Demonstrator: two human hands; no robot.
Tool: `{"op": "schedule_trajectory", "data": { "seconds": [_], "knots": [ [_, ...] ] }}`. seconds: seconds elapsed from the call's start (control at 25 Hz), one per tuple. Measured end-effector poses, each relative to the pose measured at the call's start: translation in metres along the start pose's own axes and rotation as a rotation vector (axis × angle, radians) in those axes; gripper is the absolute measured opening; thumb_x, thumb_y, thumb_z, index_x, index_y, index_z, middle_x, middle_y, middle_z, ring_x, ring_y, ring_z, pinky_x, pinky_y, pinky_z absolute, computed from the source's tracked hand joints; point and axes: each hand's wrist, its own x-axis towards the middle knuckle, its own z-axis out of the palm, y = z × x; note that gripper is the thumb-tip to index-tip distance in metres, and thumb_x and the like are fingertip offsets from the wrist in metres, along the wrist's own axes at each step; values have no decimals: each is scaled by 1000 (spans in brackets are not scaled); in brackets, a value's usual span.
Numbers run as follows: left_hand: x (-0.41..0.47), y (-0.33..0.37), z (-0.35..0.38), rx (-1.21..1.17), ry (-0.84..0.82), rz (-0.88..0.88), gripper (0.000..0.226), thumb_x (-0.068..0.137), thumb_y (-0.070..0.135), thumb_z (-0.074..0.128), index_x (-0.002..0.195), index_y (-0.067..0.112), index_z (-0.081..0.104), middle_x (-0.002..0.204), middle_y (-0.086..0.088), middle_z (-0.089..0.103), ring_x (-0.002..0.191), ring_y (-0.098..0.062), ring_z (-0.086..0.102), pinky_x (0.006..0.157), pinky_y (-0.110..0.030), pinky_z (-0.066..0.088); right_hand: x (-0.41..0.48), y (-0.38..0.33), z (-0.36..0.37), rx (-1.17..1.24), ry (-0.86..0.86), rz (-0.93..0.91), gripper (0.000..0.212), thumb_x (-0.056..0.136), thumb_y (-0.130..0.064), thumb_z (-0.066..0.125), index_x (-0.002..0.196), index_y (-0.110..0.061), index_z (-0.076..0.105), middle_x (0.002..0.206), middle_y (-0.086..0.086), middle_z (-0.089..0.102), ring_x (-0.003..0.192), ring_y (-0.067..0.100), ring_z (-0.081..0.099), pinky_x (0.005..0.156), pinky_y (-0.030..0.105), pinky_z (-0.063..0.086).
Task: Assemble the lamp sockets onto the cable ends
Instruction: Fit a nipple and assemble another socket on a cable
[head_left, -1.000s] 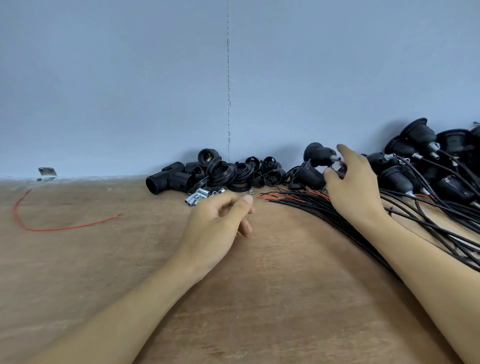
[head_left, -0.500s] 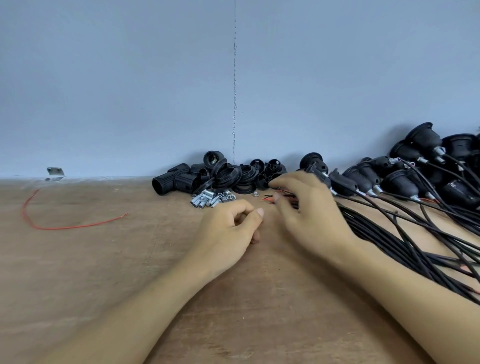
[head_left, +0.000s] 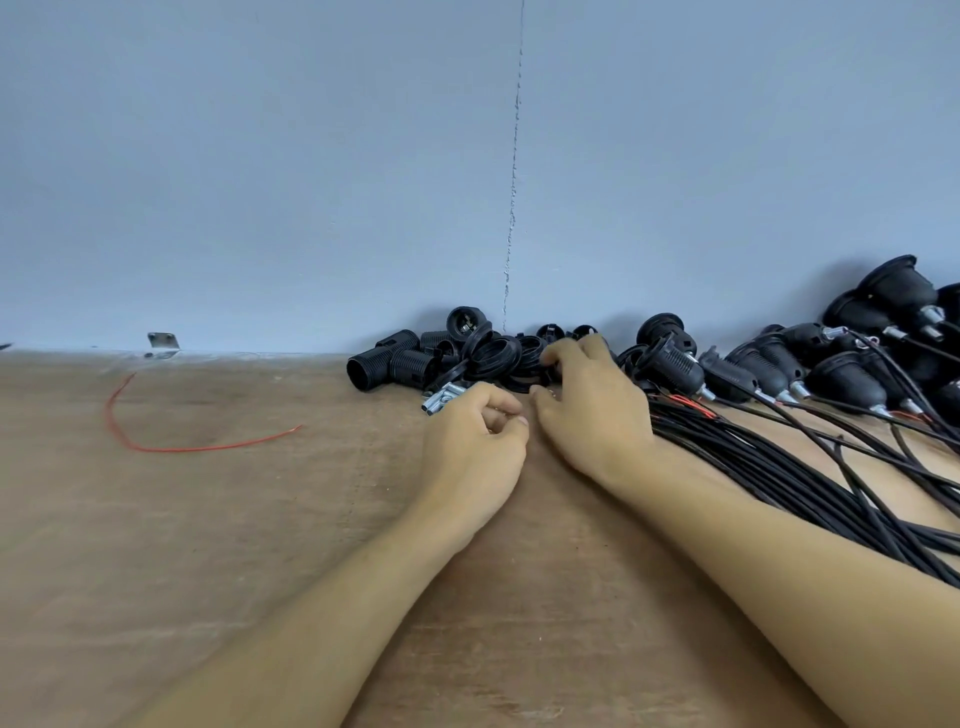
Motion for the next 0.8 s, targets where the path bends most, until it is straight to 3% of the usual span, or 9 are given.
{"op": "schedule_trajectory", "data": {
  "seconds": [0.12, 0.24, 0.4, 0.56, 0.64, 0.8],
  "knots": [
    [2, 0, -4, 11, -4, -18, 17, 91, 12, 66, 86, 27, 71, 62, 17, 61, 55, 3, 51, 56, -14, 40, 13, 3, 1, -122, -41, 144, 47, 91, -33, 63, 132, -14, 49, 130, 10, 46, 114, 34, 56, 80, 39, 44],
    [7, 1, -11, 60, 61, -25, 17, 90, 9, 65, 90, 25, 70, 69, 12, 64, 60, -3, 54, 58, -20, 38, 19, 9, 2, -127, -82, 170, 29, 96, -34, 57, 118, -16, 63, 123, 10, 55, 109, 34, 57, 78, 38, 41],
    [12, -1, -20, 204, 118, 12, 28, 83, 3, 65, 101, 24, 63, 82, 6, 67, 72, -3, 55, 58, -10, 36, 16, 10, -3, 52, 28, 174, 18, 96, -31, 56, 105, -22, 69, 114, 4, 63, 102, 29, 60, 74, 33, 39],
    [13, -3, -20, 323, 128, 68, 28, 78, 1, 67, 100, 18, 62, 93, 0, 61, 85, -16, 56, 62, -14, 35, 6, 3, -18, 384, 40, 123, 15, 94, -31, 60, 103, -24, 70, 94, -7, 69, 88, 18, 65, 81, 37, 53],
    [14, -3, -23, 370, 132, 82, 29, 76, 0, 65, 101, 16, 62, 97, -2, 60, 87, -18, 54, 61, -15, 33, -2, -3, -28, 464, -64, 98, 9, 87, -33, 64, 88, -28, 71, 79, -11, 69, 78, 12, 65, 77, 36, 53],
    [15, -3, -25, 424, 120, 101, 36, 74, -4, 60, 105, 13, 62, 101, -4, 59, 90, -18, 51, 61, -15, 34, -14, -9, -45, 312, -186, 177, 25, 68, -45, 55, 58, -24, 60, 59, -11, 63, 61, 14, 56, 59, 31, 39]
  ]
}}
